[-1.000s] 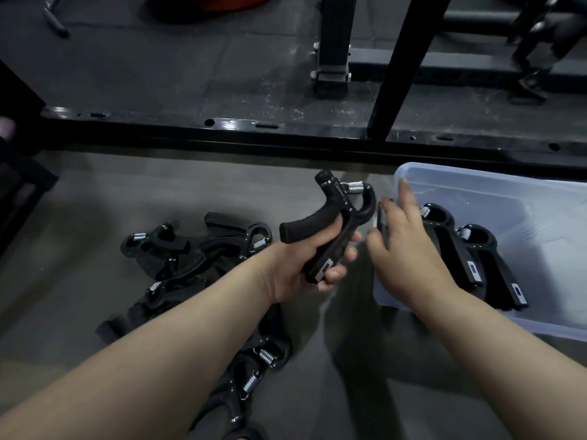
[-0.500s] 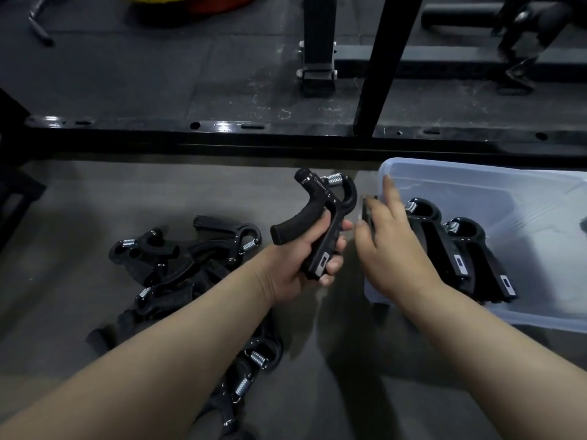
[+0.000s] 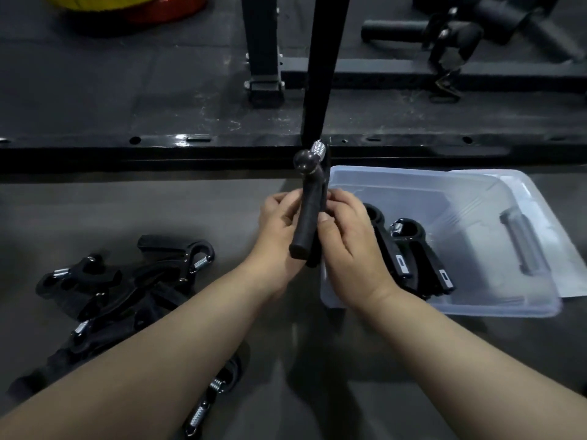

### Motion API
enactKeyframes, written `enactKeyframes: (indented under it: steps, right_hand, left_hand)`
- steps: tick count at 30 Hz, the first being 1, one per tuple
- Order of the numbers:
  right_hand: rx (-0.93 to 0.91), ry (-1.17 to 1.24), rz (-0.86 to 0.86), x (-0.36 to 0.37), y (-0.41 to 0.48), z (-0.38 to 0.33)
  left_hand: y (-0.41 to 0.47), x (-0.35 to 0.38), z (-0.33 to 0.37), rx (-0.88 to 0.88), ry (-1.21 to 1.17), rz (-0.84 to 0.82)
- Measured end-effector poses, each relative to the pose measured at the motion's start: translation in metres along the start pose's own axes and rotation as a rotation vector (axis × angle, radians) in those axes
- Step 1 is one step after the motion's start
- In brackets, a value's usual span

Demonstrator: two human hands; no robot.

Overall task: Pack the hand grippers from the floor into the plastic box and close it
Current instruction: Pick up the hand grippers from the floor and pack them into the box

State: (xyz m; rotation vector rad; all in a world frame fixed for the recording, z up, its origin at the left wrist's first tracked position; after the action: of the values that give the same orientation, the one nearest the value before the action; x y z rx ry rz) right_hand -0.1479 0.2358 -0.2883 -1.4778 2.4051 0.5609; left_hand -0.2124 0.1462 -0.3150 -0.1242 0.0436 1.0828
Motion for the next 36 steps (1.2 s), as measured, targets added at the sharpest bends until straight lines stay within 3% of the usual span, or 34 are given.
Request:
enactKeyframes:
  steps: [2, 5, 7, 10, 14, 17, 21, 27, 36]
  right_hand:
    - [0.067, 0.07, 0.029, -0.01, 0.003, 0.003]
    - [0.242, 0.306, -0.022, -0.02, 0.0, 0.009]
    - [0.311, 0.444, -0.074, -0.024, -0.005, 0.01]
    - [0.319, 0.451, -0.084, -0.035, -0.013, 0.016]
    - [0.271, 0.132, 0.042, -0.071, -0.012, 0.033]
    - [0.3, -0.187, 0.131, -0.113, -0.007, 0.053]
    - [0.447, -0.455, 0.035, -0.152, -0.008, 0.086]
    - [0.498, -0.816, -0.115, -0.168, -0.014, 0.125]
    - [0.557, -0.912, -0.184, -0.163, -0.019, 0.146]
  left_hand:
    - [0.001, 0.011, 0.005, 0.032, 0.002, -0.006]
    - [0.006, 0.022, 0.008, -0.046, -0.18, -0.016]
    - [0.01, 0.028, 0.011, -0.021, -0.087, -0.014]
    - [0.01, 0.039, 0.015, 0.063, 0.103, -0.036]
    - [0.008, 0.049, 0.017, 0.273, 0.592, -0.01]
    - [0.003, 0.054, 0.005, 0.288, 0.779, -0.11]
    - [0.001, 0.051, 0.0, 0.272, 0.752, -0.046]
    - [0.0, 0.049, -0.004, 0.267, 0.716, -0.025]
    - [-0.001, 0.048, -0.002, 0.267, 0.703, -0.01]
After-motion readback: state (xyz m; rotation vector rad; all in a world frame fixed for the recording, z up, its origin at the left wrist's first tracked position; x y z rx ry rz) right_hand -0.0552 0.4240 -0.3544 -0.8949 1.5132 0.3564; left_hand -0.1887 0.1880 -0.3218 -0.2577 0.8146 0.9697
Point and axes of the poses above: each hand's wrist, its own y-axis towards the middle knuckle, its own x-axis out of the palm, z = x × y, the point moved 7 cm from there along y, towards the middle knuckle, and after that the axes turned 5 degrees about y, right-handed, at the moved point
